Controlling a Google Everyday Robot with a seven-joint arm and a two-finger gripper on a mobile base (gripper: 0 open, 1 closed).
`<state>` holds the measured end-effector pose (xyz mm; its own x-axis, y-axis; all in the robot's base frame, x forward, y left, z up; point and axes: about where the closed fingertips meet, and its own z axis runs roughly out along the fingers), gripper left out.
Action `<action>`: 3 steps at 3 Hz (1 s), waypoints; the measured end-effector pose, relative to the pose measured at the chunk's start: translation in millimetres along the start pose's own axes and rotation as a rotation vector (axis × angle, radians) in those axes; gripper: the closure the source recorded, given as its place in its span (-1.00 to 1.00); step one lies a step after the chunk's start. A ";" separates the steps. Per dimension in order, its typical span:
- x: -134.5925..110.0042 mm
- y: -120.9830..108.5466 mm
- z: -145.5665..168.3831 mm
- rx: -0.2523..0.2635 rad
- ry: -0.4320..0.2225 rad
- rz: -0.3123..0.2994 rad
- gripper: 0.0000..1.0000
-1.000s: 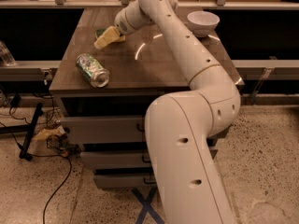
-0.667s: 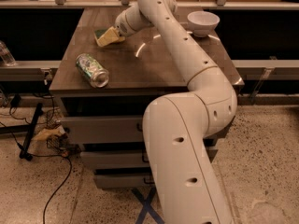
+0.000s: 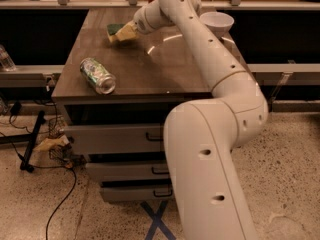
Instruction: Move sponge near green can
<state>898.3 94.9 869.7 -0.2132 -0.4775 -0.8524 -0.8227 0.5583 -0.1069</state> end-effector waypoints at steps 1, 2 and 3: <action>-1.9 -15.7 -34.0 0.055 -0.006 -0.030 1.00; 6.6 -7.2 -67.5 0.045 0.020 -0.076 1.00; 24.0 38.9 -95.2 -0.038 0.066 -0.142 1.00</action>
Offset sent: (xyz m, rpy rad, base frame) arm -0.0916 -0.0848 0.0352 -0.1343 -0.0783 0.0442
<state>811.1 40.6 893.7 -0.1263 -0.5944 -0.7942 -0.8659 0.4566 -0.2041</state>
